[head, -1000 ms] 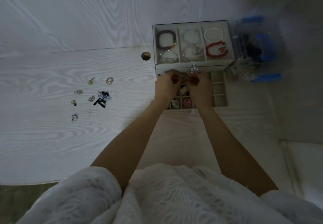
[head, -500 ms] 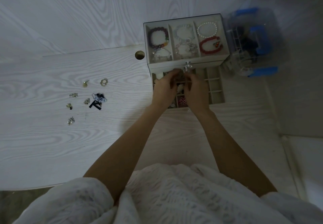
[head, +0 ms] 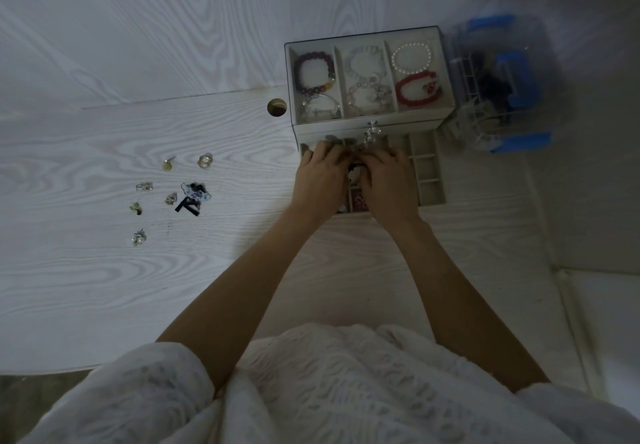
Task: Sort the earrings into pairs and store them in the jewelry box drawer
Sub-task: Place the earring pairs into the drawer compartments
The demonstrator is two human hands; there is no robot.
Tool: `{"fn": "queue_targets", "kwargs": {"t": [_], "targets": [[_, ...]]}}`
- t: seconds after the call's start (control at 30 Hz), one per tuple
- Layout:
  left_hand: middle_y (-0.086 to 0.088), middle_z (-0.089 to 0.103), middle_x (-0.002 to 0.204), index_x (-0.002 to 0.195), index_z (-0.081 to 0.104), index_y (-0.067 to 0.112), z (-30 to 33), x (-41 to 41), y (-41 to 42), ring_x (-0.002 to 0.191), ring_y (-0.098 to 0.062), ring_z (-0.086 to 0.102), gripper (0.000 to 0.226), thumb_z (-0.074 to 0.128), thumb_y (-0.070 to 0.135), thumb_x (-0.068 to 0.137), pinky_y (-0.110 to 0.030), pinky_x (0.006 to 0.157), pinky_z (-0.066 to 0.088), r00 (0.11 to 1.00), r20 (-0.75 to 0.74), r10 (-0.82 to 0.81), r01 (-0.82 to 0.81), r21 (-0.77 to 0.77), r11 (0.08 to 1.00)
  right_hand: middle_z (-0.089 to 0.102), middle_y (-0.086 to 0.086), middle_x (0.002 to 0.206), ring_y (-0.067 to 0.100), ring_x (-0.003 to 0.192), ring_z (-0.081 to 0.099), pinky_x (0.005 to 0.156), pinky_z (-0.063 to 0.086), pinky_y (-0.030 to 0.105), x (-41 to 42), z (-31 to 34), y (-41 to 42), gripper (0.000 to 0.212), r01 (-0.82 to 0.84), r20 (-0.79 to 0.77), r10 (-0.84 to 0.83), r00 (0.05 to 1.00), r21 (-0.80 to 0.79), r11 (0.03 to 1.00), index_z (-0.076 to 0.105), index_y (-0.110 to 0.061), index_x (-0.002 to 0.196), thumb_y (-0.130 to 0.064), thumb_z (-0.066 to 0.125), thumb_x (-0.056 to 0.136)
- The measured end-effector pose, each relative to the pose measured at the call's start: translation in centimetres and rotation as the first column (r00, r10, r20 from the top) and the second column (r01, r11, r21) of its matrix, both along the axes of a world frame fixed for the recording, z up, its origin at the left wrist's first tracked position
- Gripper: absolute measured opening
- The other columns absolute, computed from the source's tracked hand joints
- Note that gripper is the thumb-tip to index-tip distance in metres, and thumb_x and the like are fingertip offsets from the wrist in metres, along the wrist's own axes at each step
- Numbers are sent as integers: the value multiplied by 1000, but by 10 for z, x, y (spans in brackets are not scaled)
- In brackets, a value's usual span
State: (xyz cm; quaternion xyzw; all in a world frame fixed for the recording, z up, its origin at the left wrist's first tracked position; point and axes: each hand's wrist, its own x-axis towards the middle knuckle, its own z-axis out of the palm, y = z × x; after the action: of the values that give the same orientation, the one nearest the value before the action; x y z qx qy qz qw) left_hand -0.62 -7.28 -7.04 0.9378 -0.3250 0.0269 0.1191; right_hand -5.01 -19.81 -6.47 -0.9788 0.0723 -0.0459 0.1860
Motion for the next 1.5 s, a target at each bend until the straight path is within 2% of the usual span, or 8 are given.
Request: {"fn": "queue_targets", "kwargs": {"t": [0.23, 0.5, 0.7, 0.83, 1.03, 1.13, 1.23, 1.5], "targets": [[-7, 69, 103, 104, 68, 11, 7, 0, 10, 98, -31, 58, 43, 34, 23, 81, -39, 79, 48, 995, -97, 0, -14, -145, 989, 62, 8, 119, 35, 112, 46, 94, 37, 39, 2, -1, 2, 32, -64, -108, 63, 992, -3, 998, 58, -9, 119, -19, 43, 93], [7, 71, 74, 94, 70, 21, 37, -46, 104, 67, -18, 65, 24, 49, 32, 88, -29, 67, 45, 953, -69, 295, -303, -215, 928, 67, 9, 92, 30, 96, 51, 86, 34, 31, -18, 37, 39, 23, -234, 170, 230, 958, 4, 972, 65, -8, 97, -12, 44, 89], [5, 71, 87, 102, 68, 22, 25, -46, 197, 83, -14, 64, 17, 56, 25, 89, -27, 71, 47, 784, -333, 524, -611, -264, 746, 69, 8, 92, 29, 90, 58, 81, 45, 36, 9, 23, 112, 22, -496, 103, 486, 868, 110, 861, 68, -8, 97, -6, 51, 85], [1, 69, 100, 107, 65, 19, 17, -11, 234, 91, -16, 62, 21, 59, 19, 87, -31, 77, 48, 724, -370, 582, -688, -315, 654, 63, 9, 110, 29, 104, 51, 88, 44, 37, 52, 10, 152, 26, -543, -11, 550, 835, 143, 827, 64, -8, 110, -1, 53, 87], [-9, 61, 116, 118, 59, 15, 4, 33, 252, 106, -27, 52, 33, 61, 17, 85, -35, 84, 44, 733, -329, 595, -669, -199, 716, 53, 9, 129, 29, 114, 44, 93, 42, 38, 102, -8, 194, 45, -577, -86, 591, 802, 143, 804, 53, -8, 126, 7, 51, 84], [-11, 57, 122, 122, 56, 12, 0, 44, 245, 114, -30, 45, 39, 62, 16, 83, -35, 91, 41, 766, -288, 574, -628, -149, 764, 56, 8, 128, 30, 114, 44, 92, 42, 38, 109, -12, 204, 41, -619, -105, 633, 767, 137, 773, 58, -11, 122, 4, 55, 84], [-16, 49, 129, 128, 50, 11, -6, 53, 242, 119, -32, 40, 45, 58, 11, 83, -33, 96, 35, 709, -348, 613, -677, -91, 731, 60, 10, 122, 30, 114, 44, 89, 44, 40, 110, -15, 205, 32, -615, -110, 629, 770, 139, 776, 63, -8, 115, 2, 56, 85], [-14, 63, 101, 103, 68, 8, -13, 66, 246, 88, -28, 61, 19, 59, 10, 87, -32, 77, 48, 753, -364, 548, -632, -166, 757, 63, 15, 103, 33, 95, 51, 75, 49, 44, 98, -22, 193, 20, -536, -88, 550, 830, 142, 832, 68, -3, 99, 3, 54, 86]]}}
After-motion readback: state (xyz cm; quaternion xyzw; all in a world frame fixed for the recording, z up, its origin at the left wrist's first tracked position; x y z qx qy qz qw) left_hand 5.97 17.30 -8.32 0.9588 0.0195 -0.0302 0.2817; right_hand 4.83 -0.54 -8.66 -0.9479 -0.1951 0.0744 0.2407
